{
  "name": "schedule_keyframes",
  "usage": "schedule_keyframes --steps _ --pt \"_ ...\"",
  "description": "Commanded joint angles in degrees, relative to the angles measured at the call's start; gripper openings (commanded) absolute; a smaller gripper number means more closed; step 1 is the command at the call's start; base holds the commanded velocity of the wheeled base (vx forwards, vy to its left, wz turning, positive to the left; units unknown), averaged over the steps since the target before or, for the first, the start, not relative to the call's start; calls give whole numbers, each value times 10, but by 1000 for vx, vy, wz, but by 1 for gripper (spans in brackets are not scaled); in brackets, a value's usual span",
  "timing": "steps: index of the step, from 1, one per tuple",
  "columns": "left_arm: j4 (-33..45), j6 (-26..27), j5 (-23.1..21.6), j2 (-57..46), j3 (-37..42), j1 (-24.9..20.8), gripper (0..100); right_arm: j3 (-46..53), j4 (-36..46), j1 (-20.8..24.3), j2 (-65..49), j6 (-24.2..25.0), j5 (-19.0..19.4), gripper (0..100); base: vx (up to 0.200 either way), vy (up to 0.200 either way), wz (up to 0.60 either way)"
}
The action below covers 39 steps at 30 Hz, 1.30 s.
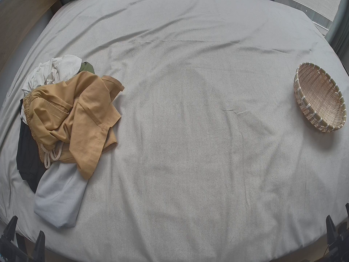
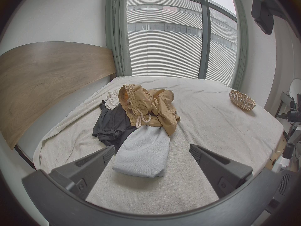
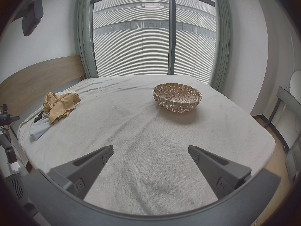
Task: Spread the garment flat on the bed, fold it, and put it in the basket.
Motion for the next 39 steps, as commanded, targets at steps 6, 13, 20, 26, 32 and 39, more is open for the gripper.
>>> schedule_keyframes --steps 6,13,20,26,32,39 --pt "0 1 1 -8 10 0 100 10 0 0 -8 0 0 100 0 0 0" --pt "0 -7 1 -8 10 -1 100 10 0 0 -8 -2 -1 100 0 0 0" --pt "0 -4 1 -9 10 -1 100 10 0 0 -8 1 -3 100 0 0 0" --pt "-15 -7 -1 1 -44 0 100 10 0 0 -8 3 -9 100 0 0 0" --pt "-1 -47 -7 81 -132 -22 100 10 0 0 -8 4 -9 100 0 0 0" --pt "-18 -141 -49 238 -189 -46 100 10 -1 0 -8 7 -10 100 0 0 0"
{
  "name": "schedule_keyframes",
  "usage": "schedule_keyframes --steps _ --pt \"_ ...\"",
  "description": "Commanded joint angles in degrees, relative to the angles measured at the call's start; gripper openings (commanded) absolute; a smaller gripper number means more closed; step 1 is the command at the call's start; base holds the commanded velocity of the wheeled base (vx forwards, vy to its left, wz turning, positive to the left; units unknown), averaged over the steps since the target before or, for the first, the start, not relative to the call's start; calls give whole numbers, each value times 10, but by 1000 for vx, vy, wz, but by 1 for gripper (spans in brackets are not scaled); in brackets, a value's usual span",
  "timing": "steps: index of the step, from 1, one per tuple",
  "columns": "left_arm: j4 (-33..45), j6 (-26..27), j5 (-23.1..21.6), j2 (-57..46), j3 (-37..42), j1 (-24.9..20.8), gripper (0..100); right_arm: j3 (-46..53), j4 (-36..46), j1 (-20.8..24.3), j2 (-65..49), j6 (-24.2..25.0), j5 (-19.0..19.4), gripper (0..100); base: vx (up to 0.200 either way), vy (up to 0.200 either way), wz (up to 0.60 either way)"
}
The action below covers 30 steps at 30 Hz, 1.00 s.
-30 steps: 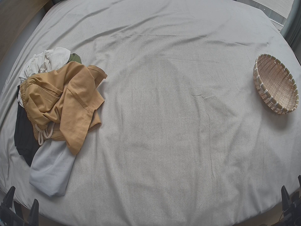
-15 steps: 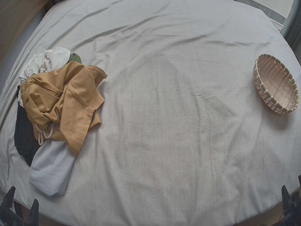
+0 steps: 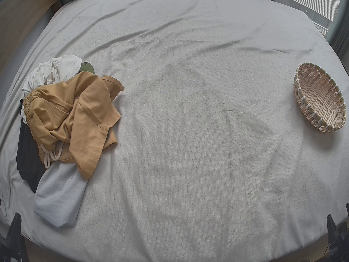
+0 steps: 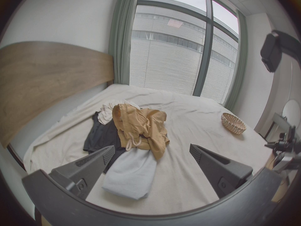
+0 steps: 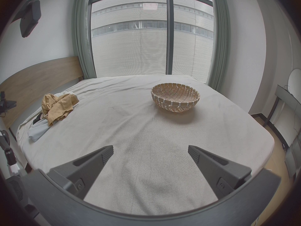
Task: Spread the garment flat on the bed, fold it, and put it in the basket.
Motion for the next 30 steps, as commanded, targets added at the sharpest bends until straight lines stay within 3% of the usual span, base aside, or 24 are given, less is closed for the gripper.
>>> schedule_keyframes --steps 1,9,14,17,24,30 --pt "-16 -69 -27 163 -70 -17 100 10 0 0 -8 2 0 100 0 0 0" --pt "-82 -170 -28 344 -185 -1 100 10 0 0 -8 2 0 100 0 0 0" --pt "-116 -206 -33 417 -229 66 100 10 0 0 -8 2 0 100 0 0 0" --pt "-124 -221 -71 446 -240 135 100 10 0 0 -8 2 0 100 0 0 0" --pt "-139 -223 -222 486 -243 297 100 10 0 0 -8 2 0 100 0 0 0" --pt "-150 -226 -269 550 -260 339 100 10 0 0 -8 1 0 100 0 0 0"
